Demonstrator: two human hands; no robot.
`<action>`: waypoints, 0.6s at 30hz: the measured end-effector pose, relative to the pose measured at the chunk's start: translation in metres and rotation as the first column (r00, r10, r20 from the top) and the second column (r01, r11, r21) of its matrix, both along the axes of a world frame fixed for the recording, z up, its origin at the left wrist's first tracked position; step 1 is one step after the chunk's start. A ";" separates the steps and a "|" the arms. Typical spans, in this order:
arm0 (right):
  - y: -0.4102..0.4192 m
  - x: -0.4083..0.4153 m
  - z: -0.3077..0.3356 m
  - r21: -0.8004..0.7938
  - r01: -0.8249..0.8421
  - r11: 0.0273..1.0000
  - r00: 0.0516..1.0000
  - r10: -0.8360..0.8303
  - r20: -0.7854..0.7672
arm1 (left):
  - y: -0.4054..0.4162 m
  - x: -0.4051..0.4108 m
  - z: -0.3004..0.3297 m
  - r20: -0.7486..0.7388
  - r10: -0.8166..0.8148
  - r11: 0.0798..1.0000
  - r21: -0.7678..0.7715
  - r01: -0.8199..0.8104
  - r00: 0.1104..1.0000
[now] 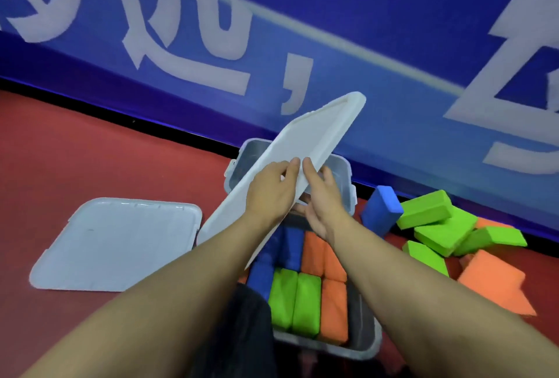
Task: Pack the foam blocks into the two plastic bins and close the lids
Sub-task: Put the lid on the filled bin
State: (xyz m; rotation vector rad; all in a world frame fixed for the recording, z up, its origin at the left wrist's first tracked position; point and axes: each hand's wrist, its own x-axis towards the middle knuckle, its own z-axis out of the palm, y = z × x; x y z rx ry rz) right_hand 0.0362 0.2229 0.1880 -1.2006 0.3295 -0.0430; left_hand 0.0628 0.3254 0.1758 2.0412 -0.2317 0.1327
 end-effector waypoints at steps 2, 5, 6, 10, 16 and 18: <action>-0.027 -0.011 -0.003 0.030 0.085 0.996 0.996 -0.086 0.018 | -0.019 -0.011 0.009 -0.019 -0.108 0.993 0.041 0.108 0.994; -0.060 -0.031 -0.011 0.069 0.165 0.984 0.985 -0.168 0.034 | -0.044 -0.027 0.015 -0.103 -0.214 0.976 0.021 0.217 0.971; -0.068 -0.038 -0.015 0.083 0.198 0.977 0.979 -0.201 0.033 | -0.050 -0.031 0.011 -0.132 -0.201 0.979 0.002 0.203 0.971; -0.090 -0.055 -0.032 0.163 0.335 0.928 0.940 -0.342 0.017 | -0.048 -0.035 -0.026 -0.265 0.109 0.990 0.113 -0.081 0.958; -0.096 -0.082 -0.056 0.341 0.430 0.836 0.894 -0.447 -0.031 | 0.010 -0.041 -0.071 -0.591 0.517 0.851 0.279 -0.444 0.619; -0.092 -0.087 -0.060 0.369 0.422 0.828 0.897 -0.439 -0.042 | 0.019 -0.046 -0.078 -0.772 0.294 0.841 -0.070 -0.536 0.563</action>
